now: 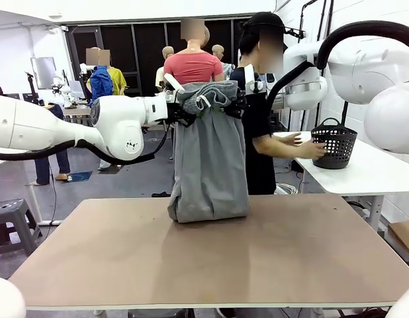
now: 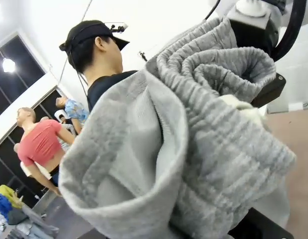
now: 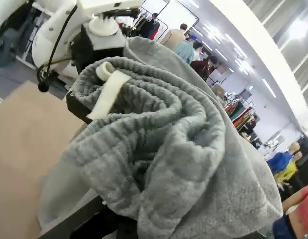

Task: Fold the training pants.
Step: Fold the Training pants in half.

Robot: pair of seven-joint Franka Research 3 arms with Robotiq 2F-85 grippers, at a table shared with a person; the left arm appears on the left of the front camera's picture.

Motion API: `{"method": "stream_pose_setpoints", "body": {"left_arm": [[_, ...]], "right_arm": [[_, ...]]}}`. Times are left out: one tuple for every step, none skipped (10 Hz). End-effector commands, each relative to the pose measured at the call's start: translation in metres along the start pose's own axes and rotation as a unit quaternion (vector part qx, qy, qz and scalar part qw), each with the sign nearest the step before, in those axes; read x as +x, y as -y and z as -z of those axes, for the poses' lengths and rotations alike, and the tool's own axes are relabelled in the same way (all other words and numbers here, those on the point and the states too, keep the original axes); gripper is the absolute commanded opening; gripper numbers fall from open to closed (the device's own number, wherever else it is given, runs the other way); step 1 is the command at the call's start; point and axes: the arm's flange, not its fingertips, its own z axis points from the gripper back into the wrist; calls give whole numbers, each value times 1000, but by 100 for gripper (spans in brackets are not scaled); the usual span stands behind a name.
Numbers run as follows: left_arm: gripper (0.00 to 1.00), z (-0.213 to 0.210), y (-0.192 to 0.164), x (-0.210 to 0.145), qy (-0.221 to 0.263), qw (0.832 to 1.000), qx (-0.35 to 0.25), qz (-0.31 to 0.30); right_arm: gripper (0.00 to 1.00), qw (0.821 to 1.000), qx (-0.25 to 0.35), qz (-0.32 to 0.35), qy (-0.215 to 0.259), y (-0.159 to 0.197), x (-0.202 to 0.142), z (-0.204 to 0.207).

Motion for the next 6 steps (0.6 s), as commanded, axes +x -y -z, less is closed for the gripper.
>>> {"method": "stream_pose_setpoints", "body": {"left_arm": [[0, 21, 8, -17, -46, 998, 20, -23], [0, 28, 7, -30, -61, 998, 20, -27], [0, 28, 16, -42, -76, 996, 3, -51], [0, 27, 19, -53, -86, 994, -7, -68], [0, 27, 23, -65, -95, 992, -18, -86], [0, 22, 30, -73, -102, 988, -39, -105]], "right_arm": [[0, 1000, 8, 8, -8, -17, -22, 1], [0, 999, 23, 35, -9, -29, -46, 5], [0, 996, 36, 80, -7, -52, -65, 8], [0, 993, 44, 113, -2, -67, -76, 7], [0, 989, 50, 136, 9, -79, -83, 6], [0, 984, 56, 168, 12, -89, -88, 6]]}}
